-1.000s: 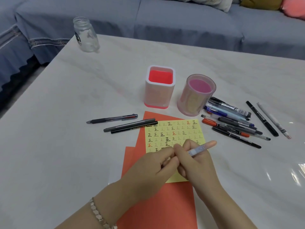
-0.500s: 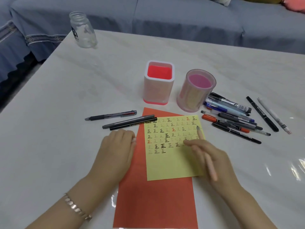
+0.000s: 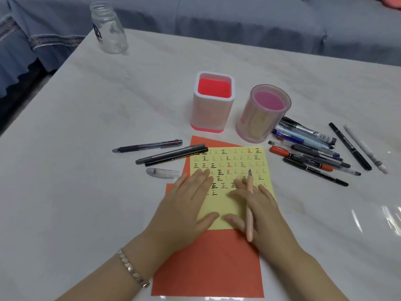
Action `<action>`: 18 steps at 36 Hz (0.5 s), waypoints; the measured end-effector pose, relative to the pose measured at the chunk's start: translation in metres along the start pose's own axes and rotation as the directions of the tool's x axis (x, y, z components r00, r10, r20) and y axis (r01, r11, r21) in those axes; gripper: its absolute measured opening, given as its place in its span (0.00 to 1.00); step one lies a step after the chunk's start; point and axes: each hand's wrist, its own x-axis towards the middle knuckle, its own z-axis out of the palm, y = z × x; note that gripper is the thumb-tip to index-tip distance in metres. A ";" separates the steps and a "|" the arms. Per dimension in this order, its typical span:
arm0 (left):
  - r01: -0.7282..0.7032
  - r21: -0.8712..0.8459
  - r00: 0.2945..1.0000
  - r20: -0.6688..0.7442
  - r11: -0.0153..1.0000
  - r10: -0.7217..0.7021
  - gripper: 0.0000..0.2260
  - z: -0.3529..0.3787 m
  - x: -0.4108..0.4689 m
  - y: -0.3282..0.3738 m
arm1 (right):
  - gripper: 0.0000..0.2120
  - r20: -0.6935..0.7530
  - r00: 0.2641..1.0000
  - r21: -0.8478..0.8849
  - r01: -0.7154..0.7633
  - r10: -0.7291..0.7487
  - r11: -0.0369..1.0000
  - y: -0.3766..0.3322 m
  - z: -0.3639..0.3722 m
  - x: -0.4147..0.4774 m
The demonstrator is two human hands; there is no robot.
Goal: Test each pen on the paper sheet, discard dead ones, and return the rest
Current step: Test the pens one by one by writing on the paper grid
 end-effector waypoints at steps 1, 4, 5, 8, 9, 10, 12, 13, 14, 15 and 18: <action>0.014 0.003 1.000 0.010 1.000 -0.014 0.30 0.001 0.002 -0.001 | 0.19 -0.048 0.999 0.025 -0.008 0.009 1.000 -0.003 -0.003 0.000; 0.042 -0.004 0.999 0.019 0.999 -0.042 0.31 0.002 0.004 -0.003 | 0.15 -0.160 0.974 0.248 -0.118 0.161 0.962 -0.012 -0.015 0.000; 0.046 -0.006 0.999 0.017 0.999 -0.046 0.31 0.003 0.004 -0.004 | 0.16 -0.165 0.958 0.336 -0.168 0.233 0.927 -0.014 -0.019 0.001; 0.054 -0.021 0.999 0.000 0.998 -0.054 0.31 0.005 0.004 -0.005 | 0.17 -0.200 0.900 0.543 -0.228 0.388 0.808 -0.019 -0.026 0.008; 0.057 -0.031 0.998 -0.010 0.998 -0.057 0.31 0.005 0.004 -0.005 | 0.14 -0.205 0.889 0.588 -0.224 0.411 0.777 -0.020 -0.028 0.012; 0.060 -0.041 0.998 -0.018 0.997 -0.060 0.30 0.006 0.004 -0.005 | 0.11 -0.202 0.879 0.620 -0.226 0.432 0.751 -0.021 -0.030 0.017; 0.063 -0.058 0.997 -0.035 0.996 -0.065 0.30 0.006 0.004 -0.005 | 0.05 -0.182 0.857 0.671 -0.251 0.483 0.698 -0.024 -0.033 0.025; 0.063 -0.064 0.997 -0.043 0.996 -0.066 0.30 0.006 0.005 -0.005 | 0.04 -0.177 0.841 0.696 -0.260 0.512 0.669 -0.025 -0.033 0.028; 0.064 -0.068 0.996 -0.051 0.996 -0.067 0.30 0.007 0.005 -0.004 | 0.03 -0.180 0.826 0.712 -0.266 0.535 0.650 -0.027 -0.032 0.031; 0.064 -0.074 0.996 -0.058 0.995 -0.068 0.30 0.007 0.005 -0.004 | 0.05 -0.193 0.815 0.712 -0.267 0.546 0.650 -0.028 -0.029 0.035; 0.063 -0.085 0.995 -0.075 0.994 -0.070 0.30 0.007 0.005 -0.004 | 0.13 -0.223 0.792 0.715 -0.263 0.568 0.648 -0.032 -0.018 0.041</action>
